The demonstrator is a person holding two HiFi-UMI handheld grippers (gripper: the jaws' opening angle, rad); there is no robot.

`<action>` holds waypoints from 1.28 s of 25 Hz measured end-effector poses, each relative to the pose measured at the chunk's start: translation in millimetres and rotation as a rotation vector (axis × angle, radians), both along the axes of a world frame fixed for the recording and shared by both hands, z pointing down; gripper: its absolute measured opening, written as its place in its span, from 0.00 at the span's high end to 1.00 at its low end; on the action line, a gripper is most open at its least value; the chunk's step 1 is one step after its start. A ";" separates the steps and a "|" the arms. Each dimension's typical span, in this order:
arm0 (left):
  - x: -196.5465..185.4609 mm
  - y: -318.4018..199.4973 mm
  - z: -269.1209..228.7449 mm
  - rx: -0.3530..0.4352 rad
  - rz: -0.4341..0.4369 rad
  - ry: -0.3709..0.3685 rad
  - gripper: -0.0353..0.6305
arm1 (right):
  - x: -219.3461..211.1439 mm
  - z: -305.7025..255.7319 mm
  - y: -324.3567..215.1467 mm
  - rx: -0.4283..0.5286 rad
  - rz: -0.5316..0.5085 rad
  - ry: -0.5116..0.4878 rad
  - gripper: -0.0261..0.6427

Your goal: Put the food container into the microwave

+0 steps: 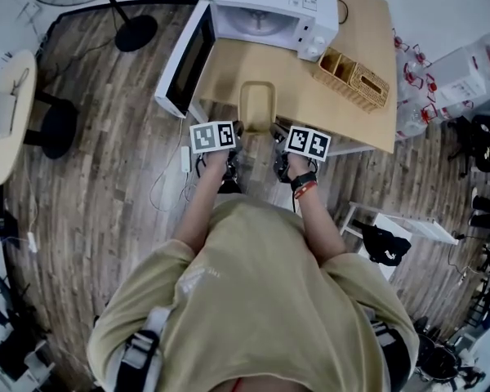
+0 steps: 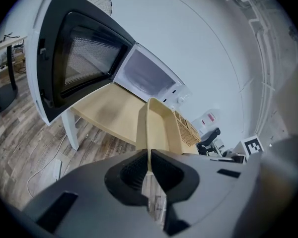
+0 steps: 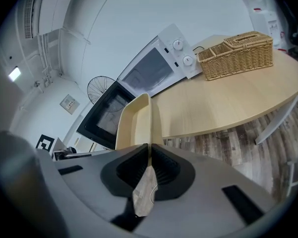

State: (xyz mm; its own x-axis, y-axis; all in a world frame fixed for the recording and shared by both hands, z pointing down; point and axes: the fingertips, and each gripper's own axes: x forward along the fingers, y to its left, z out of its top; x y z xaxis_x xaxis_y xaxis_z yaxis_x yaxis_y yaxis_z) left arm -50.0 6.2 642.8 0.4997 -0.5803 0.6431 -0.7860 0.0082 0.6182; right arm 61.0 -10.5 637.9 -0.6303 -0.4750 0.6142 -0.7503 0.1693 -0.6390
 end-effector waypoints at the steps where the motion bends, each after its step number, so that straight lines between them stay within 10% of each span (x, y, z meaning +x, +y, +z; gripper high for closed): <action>1: -3.9 -7.2 0.3 -0.002 0.004 0.000 0.89 | -3.8 0.2 -6.2 -0.003 0.007 -0.001 0.90; 32: -50.8 -200.7 -2.9 0.055 0.118 -0.039 0.89 | -51.0 2.7 -196.7 -0.001 0.152 -0.018 0.90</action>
State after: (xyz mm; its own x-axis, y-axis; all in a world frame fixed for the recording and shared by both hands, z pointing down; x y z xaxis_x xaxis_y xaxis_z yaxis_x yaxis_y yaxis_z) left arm -100.9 -194.5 639.9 0.5415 -0.5540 0.6324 -0.8031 -0.1184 0.5839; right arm 10.0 -207.3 640.6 -0.5622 -0.5650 0.6039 -0.7557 0.0544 -0.6526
